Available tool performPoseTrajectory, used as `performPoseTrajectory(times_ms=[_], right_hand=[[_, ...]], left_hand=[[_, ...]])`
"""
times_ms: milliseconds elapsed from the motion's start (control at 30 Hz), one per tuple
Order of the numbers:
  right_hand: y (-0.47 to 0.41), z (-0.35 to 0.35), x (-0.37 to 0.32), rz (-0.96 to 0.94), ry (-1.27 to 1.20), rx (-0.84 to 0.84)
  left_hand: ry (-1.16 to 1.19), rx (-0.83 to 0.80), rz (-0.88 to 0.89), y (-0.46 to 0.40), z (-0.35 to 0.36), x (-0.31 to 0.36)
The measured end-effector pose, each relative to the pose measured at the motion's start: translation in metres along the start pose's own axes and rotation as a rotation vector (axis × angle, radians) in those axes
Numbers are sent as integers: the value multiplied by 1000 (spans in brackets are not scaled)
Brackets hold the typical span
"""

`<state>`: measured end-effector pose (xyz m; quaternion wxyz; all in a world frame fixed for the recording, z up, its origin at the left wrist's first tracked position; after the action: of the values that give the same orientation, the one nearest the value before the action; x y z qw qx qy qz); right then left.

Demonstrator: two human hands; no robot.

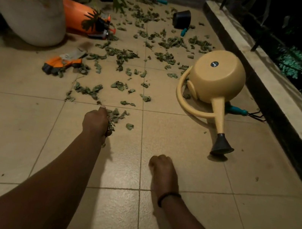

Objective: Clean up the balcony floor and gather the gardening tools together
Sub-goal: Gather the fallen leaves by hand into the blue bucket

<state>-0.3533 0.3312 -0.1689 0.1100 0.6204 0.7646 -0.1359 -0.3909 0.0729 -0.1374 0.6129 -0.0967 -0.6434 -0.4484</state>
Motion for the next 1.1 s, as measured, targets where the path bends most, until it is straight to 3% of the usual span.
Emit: performPoseTrajectory(times_ms=[67, 233, 400, 533, 633, 733, 900, 967, 1033, 1100], right_hand=[[-25, -11, 0, 59, -52, 70], [-75, 47, -30, 47, -12, -365], [-135, 80, -93, -74, 43, -345], [-161, 95, -160, -291, -19, -388], [-141, 96, -193, -440, -235, -387], [-130, 91, -160, -121, -729, -354], [-141, 69, -122, 216, -981, -194], [-138, 66, -123, 370, -1225, -223], [-128, 55, -151, 336, -1508, -320], [-114, 35, -181, 184, -1458, -315]], left_hand=[[20, 33, -1, -10, -22, 6], [105, 137, -3, -29, -67, 19], [157, 194, -13, -39, -96, 14], [142, 210, -26, -48, -112, 8], [119, 217, -68, -57, -125, -4], [118, 202, -104, -60, -131, -15], [139, 182, -152, -53, -117, -15], [166, 155, -188, -48, -105, -17], [206, 136, -218, -41, -91, -18], [242, 67, -237, -36, -73, -15]])
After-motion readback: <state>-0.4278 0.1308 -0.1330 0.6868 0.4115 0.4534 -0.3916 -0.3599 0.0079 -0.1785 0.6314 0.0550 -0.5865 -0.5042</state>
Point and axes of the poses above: each hand's wrist, its own y-axis away from the middle knuckle, its own z-axis out of the palm, x = y × z, the point moved 9 cm from there along -y, towards the middle knuckle, and after that the axes turned 8 degrees about y, right-handed, at the moved point
